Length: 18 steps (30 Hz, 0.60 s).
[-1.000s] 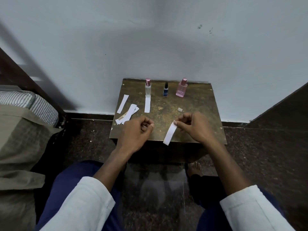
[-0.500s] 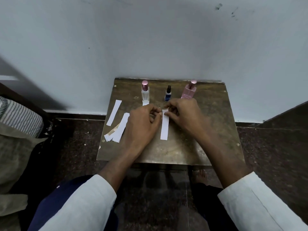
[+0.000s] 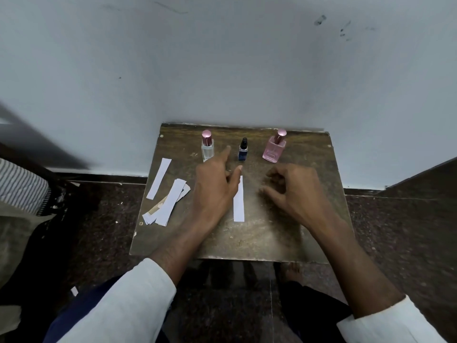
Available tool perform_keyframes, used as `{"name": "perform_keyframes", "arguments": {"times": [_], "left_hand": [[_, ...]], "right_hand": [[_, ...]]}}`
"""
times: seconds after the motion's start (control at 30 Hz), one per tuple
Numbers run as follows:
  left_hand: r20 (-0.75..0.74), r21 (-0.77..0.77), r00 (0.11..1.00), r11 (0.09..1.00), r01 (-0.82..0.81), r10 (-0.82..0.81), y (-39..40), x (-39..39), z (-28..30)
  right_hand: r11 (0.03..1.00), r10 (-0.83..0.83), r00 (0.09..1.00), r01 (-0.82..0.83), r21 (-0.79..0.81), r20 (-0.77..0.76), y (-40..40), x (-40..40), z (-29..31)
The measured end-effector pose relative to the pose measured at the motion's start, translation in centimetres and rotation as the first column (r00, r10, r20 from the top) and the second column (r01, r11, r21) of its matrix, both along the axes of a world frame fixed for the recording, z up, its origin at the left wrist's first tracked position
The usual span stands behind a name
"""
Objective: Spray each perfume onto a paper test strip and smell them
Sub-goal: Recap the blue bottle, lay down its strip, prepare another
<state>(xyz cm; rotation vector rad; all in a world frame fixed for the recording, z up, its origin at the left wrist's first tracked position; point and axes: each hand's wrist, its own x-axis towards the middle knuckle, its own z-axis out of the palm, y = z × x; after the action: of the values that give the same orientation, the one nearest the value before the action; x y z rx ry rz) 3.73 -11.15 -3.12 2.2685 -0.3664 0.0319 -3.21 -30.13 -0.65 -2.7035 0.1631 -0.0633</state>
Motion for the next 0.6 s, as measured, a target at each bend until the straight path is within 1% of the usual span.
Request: {"name": "perform_keyframes", "arguments": {"times": [0.13,0.33,0.4,0.5,0.6], "left_hand": [[-0.022,-0.034,1.000,0.999,-0.006,0.006,-0.7,0.5,0.1],[0.007,-0.086,1.000,0.996,-0.002,0.002,-1.9,1.1,0.6],[0.006,-0.104,1.000,0.995,-0.013,0.014,-2.2,1.2,0.5],[0.004,-0.127,1.000,0.992,-0.010,0.011,-2.5,1.3,0.5],[0.075,-0.106,0.996,0.992,0.062,-0.054,-2.3,1.4,0.6]], "right_hand": [[1.000,0.009,0.999,-0.010,-0.026,-0.042,-0.5,-0.5,-0.9],[1.000,0.005,1.000,-0.005,-0.009,-0.025,-0.7,-0.1,-1.2],[1.000,-0.003,1.000,0.002,0.020,0.028,-0.5,0.0,-1.2],[0.985,-0.082,0.986,0.058,0.160,0.146,-0.1,-0.1,-0.7],[0.957,-0.174,0.942,0.092,0.274,0.288,0.1,-0.1,0.0]]}}
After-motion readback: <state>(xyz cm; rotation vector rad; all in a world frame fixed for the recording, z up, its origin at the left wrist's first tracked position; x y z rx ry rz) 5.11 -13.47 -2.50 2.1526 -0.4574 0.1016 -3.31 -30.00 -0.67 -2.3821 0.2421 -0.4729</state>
